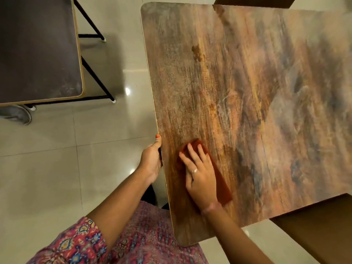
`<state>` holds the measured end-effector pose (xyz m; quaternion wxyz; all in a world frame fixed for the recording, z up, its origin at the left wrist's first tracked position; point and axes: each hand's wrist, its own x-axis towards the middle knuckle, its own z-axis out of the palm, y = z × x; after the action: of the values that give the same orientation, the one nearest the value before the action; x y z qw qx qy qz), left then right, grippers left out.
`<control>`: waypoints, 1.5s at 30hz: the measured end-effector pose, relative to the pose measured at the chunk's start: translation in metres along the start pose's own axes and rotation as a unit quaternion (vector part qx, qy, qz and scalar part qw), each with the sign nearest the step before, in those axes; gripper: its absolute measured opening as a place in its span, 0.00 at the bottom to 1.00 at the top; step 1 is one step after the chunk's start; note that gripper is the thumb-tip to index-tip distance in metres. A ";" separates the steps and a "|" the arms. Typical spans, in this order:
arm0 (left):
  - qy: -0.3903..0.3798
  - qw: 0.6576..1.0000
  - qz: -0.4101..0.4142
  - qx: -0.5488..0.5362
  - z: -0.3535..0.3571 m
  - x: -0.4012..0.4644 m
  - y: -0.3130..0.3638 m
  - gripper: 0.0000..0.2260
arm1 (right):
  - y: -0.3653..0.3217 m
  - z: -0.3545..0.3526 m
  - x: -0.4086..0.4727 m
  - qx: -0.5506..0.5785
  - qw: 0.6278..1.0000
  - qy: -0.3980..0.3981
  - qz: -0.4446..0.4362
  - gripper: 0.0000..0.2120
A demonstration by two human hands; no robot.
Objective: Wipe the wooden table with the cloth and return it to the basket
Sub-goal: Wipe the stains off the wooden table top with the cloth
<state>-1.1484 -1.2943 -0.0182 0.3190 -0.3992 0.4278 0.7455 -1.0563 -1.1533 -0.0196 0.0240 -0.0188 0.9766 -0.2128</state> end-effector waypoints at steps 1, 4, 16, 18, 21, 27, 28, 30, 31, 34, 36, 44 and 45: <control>0.000 1.000 0.004 0.003 0.000 0.000 0.000 0.18 | 0.000 0.001 -0.015 -0.012 1.000 -0.009 -0.003 0.22; 0.003 1.000 -0.004 0.000 0.003 -0.001 0.000 0.19 | 0.002 0.000 -0.006 -0.036 0.999 -0.018 -0.008 0.20; 0.012 1.000 -0.004 -0.019 -0.001 0.003 -0.002 0.13 | -0.006 -0.008 0.154 -0.010 0.997 0.035 0.072 0.17; -0.005 0.999 -0.012 -0.040 -0.003 0.004 -0.002 0.13 | -0.011 -0.006 0.114 -0.002 1.000 0.012 0.023 0.18; -0.053 0.995 -0.040 -0.072 -0.007 0.007 0.000 0.15 | -0.019 -0.003 0.033 -0.007 0.998 -0.042 -0.035 0.19; -0.105 0.985 -0.080 -0.108 -0.015 0.005 0.010 0.18 | -0.029 -0.003 0.059 0.001 0.998 -0.047 -0.049 0.18; -0.100 0.984 -0.083 -0.118 -0.016 0.005 0.010 0.18 | -0.033 -0.002 0.084 0.005 0.998 -0.049 -0.048 0.18; -0.094 0.985 -0.082 -0.121 -0.015 0.006 0.008 0.19 | -0.040 0.000 0.144 0.002 0.998 -0.045 -0.042 0.17; -0.096 0.985 -0.080 -0.117 -0.016 0.007 0.008 0.21 | -0.044 0.000 0.173 0.002 0.999 -0.043 -0.034 0.17; -0.101 0.984 -0.083 -0.117 -0.019 0.011 0.006 0.26 | -0.053 0.005 0.222 -0.008 0.999 -0.039 -0.006 0.16; -0.106 0.984 -0.086 -0.114 -0.022 0.014 0.006 0.28 | -0.053 0.007 0.210 -0.010 0.999 -0.038 -0.007 0.17; -0.101 0.990 -0.058 -0.085 -0.026 0.031 0.033 0.25 | -0.035 0.000 -0.022 -0.014 0.994 -0.098 -0.043 0.18; -0.101 0.990 -0.057 -0.079 -0.024 0.032 0.037 0.24 | -0.032 0.000 -0.038 -0.017 0.993 -0.105 -0.049 0.18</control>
<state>-1.1860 -1.3277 -0.0394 0.3704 -0.3699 0.3100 0.7937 -1.0173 -1.1811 -0.0049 0.1154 -0.0888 0.9701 -0.1940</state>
